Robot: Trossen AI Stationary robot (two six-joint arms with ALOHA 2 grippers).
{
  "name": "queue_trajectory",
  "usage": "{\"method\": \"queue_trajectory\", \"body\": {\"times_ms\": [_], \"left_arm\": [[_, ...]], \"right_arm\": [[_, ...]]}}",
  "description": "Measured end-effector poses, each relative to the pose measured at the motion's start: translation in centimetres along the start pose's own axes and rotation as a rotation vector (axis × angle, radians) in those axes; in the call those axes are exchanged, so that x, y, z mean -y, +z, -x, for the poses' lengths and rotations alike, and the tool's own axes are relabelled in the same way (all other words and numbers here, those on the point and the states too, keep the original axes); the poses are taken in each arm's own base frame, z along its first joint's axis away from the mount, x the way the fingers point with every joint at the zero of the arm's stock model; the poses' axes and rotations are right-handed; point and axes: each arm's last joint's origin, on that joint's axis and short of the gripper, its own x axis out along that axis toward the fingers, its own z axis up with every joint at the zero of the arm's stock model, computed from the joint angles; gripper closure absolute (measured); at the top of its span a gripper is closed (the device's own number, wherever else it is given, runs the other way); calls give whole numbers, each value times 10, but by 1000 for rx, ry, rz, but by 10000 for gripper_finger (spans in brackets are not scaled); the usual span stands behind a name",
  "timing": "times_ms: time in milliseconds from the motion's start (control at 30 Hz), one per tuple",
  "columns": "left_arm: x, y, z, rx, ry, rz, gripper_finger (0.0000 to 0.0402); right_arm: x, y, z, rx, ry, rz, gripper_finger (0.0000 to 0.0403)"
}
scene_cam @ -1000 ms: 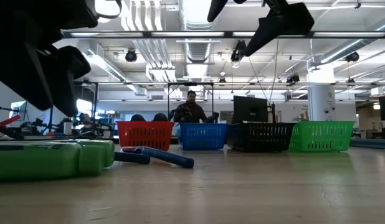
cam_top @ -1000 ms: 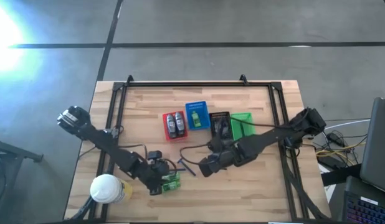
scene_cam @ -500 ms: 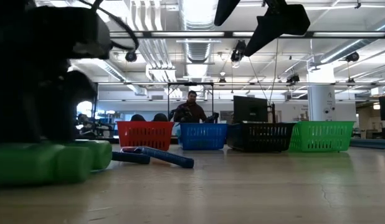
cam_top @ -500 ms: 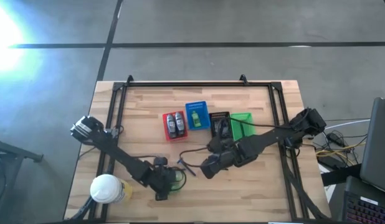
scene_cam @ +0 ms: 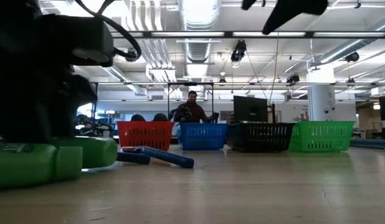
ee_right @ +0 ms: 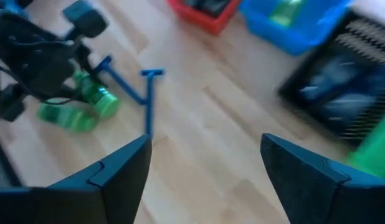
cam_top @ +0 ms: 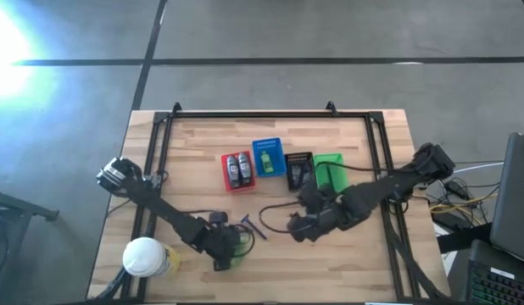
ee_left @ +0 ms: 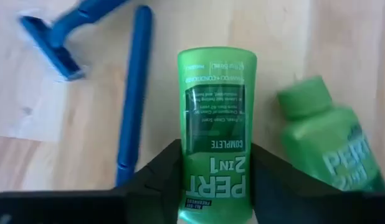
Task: Pick & Place Travel size toiletries
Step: Put the green shampoo into the blue bin
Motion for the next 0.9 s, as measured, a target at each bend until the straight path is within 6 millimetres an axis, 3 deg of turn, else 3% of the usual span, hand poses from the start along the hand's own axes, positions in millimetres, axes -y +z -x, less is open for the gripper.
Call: {"method": "queue_trajectory", "body": {"times_ms": [233,400,500,600,767,900], "left_arm": [[-11,23,32,105,-60,255,271],[-41,58,69,372,-75,600,271],[-75,80,83,540,-44,865,271],[-115,99,84,635,-2,1025,271],[-178,127,72,746,-37,1184,271],[-220,135,54,771,2,1307,271]], "right_arm": [[31,3,39,135,-127,-83,123],[56,4,57,154,-202,-140,108],[67,5,65,200,-225,-174,98],[74,7,71,237,-222,-197,89],[83,9,77,294,-214,-200,80],[88,8,79,304,-211,-200,76]]}}
